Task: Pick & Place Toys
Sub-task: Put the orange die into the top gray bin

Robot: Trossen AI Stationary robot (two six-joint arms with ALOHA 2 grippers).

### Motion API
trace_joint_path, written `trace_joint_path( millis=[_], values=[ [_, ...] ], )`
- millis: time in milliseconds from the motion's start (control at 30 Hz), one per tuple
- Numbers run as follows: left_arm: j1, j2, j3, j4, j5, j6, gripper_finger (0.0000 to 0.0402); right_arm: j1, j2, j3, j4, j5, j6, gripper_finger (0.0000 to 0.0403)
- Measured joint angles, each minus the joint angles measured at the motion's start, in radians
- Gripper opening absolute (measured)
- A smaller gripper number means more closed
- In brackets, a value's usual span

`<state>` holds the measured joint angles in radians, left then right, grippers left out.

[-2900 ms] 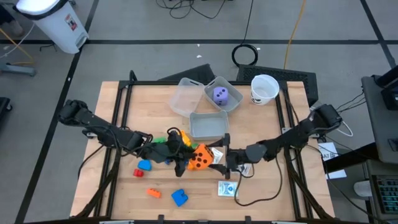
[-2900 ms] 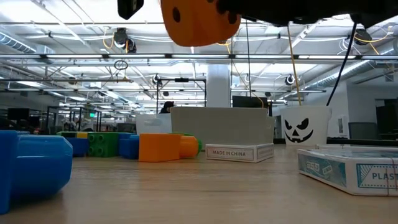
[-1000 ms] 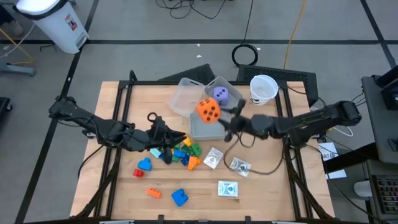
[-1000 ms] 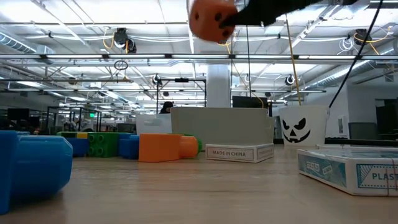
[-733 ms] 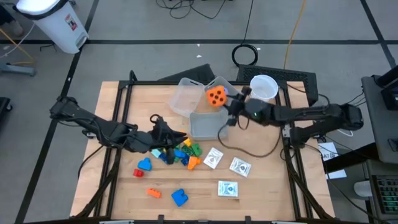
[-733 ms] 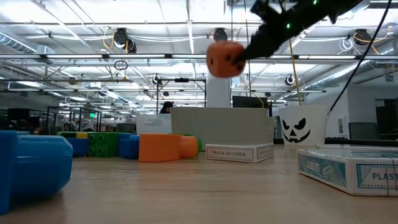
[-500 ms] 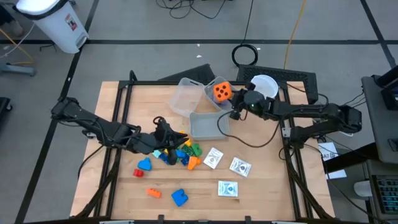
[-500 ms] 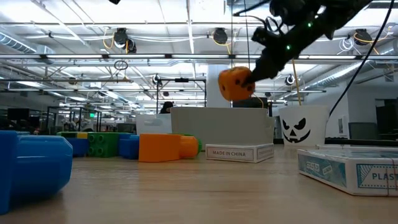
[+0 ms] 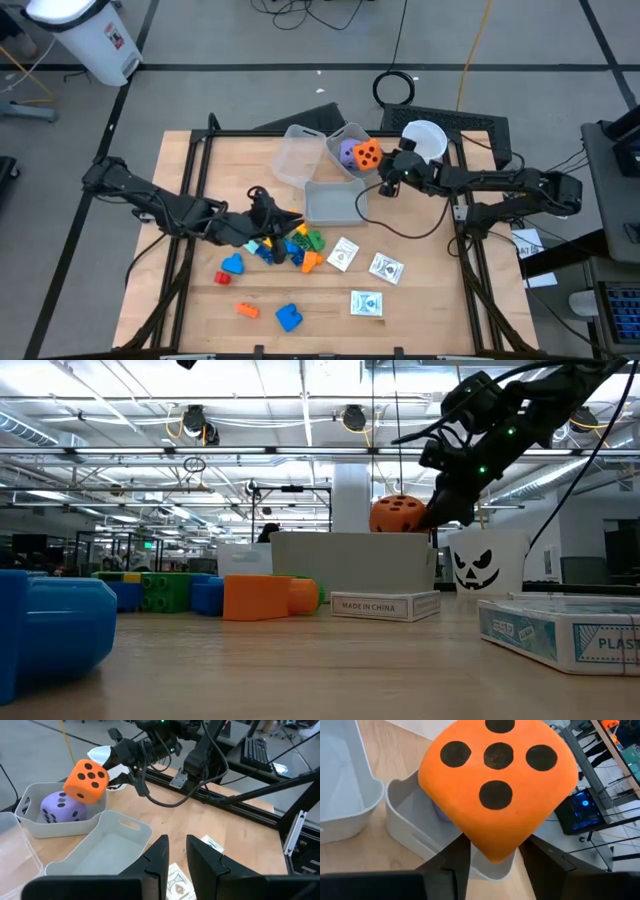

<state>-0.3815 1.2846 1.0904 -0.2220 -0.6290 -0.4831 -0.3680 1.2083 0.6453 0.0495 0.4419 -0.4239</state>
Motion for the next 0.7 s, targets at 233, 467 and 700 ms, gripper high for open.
trace_joint_path(
  millis=[233, 467, 700],
  values=[
    [0.009, 0.000, 0.000, -0.008, 0.000, 0.010, 0.0072, 0.001, -0.009, 0.000, -0.056, -0.001, -0.033, 0.0145],
    [0.029, 0.000, 0.000, -0.009, -0.001, 0.010, 0.0072, 0.001, -0.009, 0.000, -0.115, 0.000, -0.009, 0.0145],
    [0.035, 0.000, 0.000, -0.009, 0.000, 0.009, 0.0072, 0.004, -0.009, 0.000, -0.122, 0.001, 0.000, 0.0145]
  ],
)
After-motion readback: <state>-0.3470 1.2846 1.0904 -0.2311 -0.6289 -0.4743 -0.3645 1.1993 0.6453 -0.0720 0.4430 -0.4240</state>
